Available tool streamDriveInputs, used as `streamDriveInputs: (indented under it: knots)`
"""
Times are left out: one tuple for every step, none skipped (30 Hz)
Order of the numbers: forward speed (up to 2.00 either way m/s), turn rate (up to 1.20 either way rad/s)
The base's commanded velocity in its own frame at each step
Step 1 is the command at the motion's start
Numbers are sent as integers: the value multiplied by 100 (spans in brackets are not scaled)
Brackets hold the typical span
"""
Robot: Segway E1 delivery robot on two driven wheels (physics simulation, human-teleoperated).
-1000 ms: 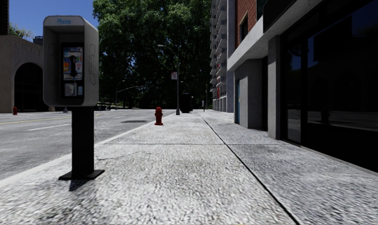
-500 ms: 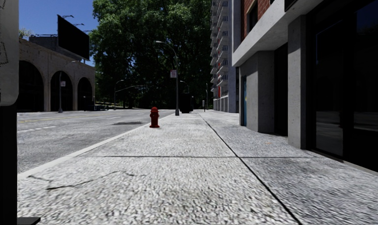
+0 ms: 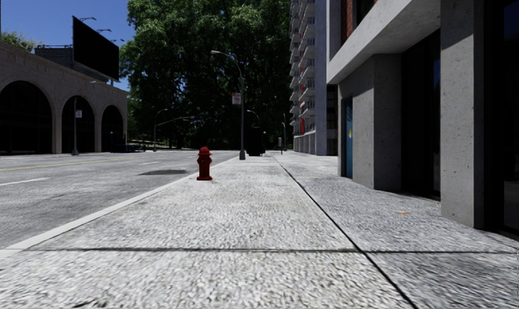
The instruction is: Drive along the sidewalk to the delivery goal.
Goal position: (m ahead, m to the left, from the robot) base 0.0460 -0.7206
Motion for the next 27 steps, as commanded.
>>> streamDriveInputs:
  knots:
    - [200, 0]
    - [200, 0]
    - [200, 0]
    - [200, 0]
    - [200, 0]
    - [200, 0]
    - [200, 0]
    - [200, 0]
    - [200, 0]
    - [200, 0]
    - [192, 0]
    - [168, 0]
    - [97, 0]
    - [59, 0]
    - [23, 0]
    - [0, 0]
    - [0, 0]
    - [0, 0]
    - [0, 0]
    - [0, 0]
    - [0, 0]
    - [0, 0]
    - [0, 0]
    - [0, 0]
    - [0, 0]
    - [0, 0]
    - [0, 0]
